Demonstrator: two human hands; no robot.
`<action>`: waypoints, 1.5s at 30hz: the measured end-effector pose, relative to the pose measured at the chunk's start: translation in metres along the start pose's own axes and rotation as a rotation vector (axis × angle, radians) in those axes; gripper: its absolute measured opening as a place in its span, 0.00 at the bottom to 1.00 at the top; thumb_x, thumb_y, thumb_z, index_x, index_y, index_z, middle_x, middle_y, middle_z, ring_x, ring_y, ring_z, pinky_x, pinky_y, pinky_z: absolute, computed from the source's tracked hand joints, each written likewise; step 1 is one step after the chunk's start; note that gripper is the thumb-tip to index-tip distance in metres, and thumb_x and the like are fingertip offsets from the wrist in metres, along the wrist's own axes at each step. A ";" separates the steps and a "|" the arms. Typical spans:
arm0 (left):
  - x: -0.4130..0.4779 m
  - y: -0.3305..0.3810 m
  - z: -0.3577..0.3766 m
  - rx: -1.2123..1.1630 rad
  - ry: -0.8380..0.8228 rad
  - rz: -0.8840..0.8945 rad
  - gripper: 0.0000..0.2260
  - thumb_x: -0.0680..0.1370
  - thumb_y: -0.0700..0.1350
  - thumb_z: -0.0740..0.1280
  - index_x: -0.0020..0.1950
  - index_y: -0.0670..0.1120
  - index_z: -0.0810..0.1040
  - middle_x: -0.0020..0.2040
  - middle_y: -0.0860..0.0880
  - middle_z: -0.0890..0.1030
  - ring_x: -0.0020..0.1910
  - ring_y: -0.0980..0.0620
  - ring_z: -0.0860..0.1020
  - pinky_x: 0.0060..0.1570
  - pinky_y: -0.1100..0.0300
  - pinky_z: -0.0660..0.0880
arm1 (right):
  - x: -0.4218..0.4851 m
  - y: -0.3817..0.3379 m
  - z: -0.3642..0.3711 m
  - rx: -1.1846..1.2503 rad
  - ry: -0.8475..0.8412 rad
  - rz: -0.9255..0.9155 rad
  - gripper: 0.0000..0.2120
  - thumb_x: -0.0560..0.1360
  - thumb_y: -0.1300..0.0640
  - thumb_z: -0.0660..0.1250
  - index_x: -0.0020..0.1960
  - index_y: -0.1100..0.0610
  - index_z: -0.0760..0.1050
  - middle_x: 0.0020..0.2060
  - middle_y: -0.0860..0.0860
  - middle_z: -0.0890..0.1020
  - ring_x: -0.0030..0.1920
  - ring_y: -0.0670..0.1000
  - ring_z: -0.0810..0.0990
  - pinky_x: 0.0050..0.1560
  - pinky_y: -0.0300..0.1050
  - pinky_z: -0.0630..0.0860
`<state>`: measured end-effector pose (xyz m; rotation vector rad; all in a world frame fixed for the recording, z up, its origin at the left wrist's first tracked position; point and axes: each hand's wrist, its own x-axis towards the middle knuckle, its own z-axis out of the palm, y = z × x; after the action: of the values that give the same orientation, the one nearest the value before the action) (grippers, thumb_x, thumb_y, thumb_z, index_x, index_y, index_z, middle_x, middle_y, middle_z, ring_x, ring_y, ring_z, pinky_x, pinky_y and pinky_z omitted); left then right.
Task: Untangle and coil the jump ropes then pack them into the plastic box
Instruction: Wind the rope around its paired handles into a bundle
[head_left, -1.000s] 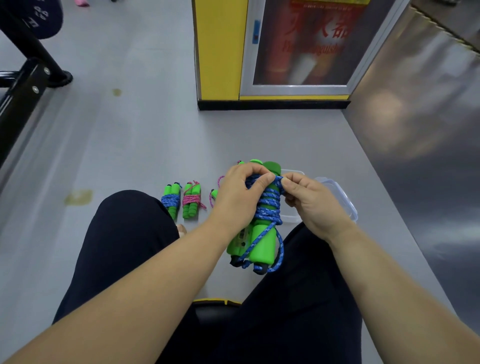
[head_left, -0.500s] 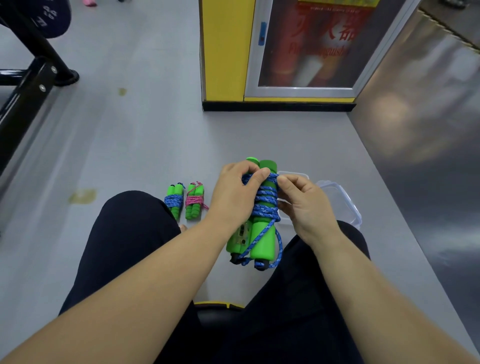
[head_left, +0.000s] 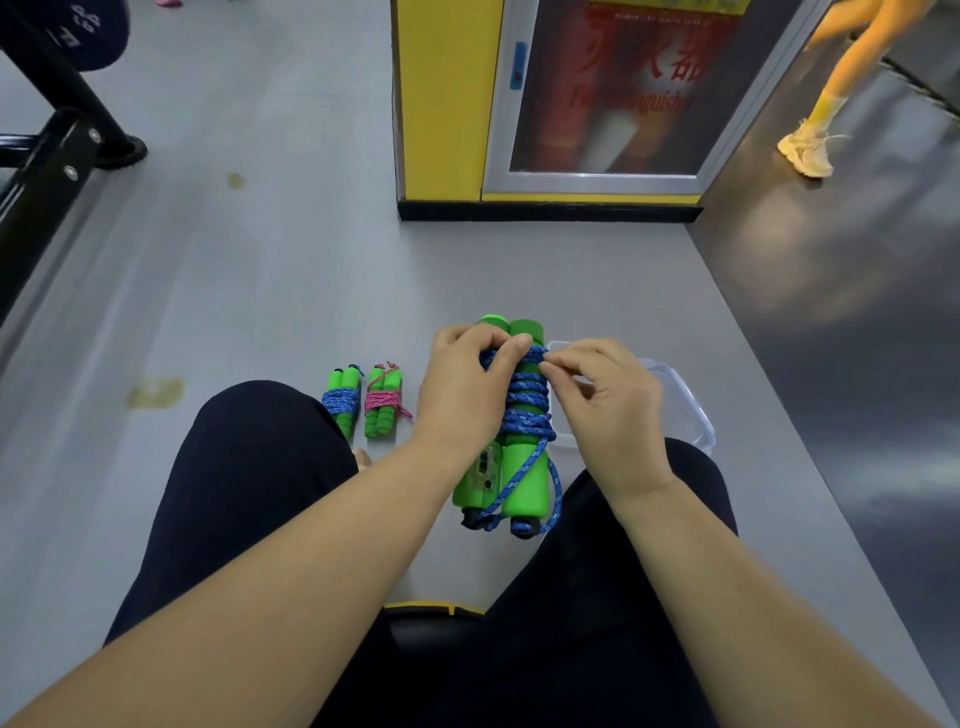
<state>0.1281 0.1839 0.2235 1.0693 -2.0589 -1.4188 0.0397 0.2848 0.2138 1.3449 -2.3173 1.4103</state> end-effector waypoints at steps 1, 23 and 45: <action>0.000 0.001 0.000 0.000 0.000 0.001 0.08 0.78 0.53 0.63 0.45 0.51 0.78 0.57 0.51 0.73 0.43 0.75 0.69 0.39 0.84 0.61 | -0.001 0.000 0.001 -0.005 0.005 0.010 0.06 0.73 0.62 0.68 0.46 0.62 0.82 0.41 0.54 0.80 0.42 0.45 0.78 0.44 0.43 0.79; -0.007 0.002 -0.008 0.071 -0.096 0.006 0.10 0.79 0.50 0.63 0.46 0.45 0.79 0.58 0.48 0.68 0.46 0.62 0.69 0.46 0.75 0.60 | 0.015 -0.012 -0.010 -0.057 -0.321 -0.014 0.03 0.68 0.62 0.73 0.42 0.60 0.82 0.38 0.49 0.77 0.40 0.45 0.76 0.44 0.40 0.74; -0.014 -0.012 -0.002 -0.272 -0.143 -0.023 0.17 0.73 0.45 0.69 0.59 0.58 0.71 0.59 0.54 0.76 0.57 0.49 0.78 0.59 0.48 0.75 | 0.034 0.004 -0.017 -0.295 -0.555 -0.049 0.05 0.74 0.60 0.67 0.48 0.61 0.80 0.41 0.50 0.76 0.40 0.46 0.70 0.44 0.37 0.67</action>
<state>0.1425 0.1913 0.2142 0.9043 -1.8806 -1.7725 0.0110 0.2770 0.2382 1.8487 -2.6439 0.6923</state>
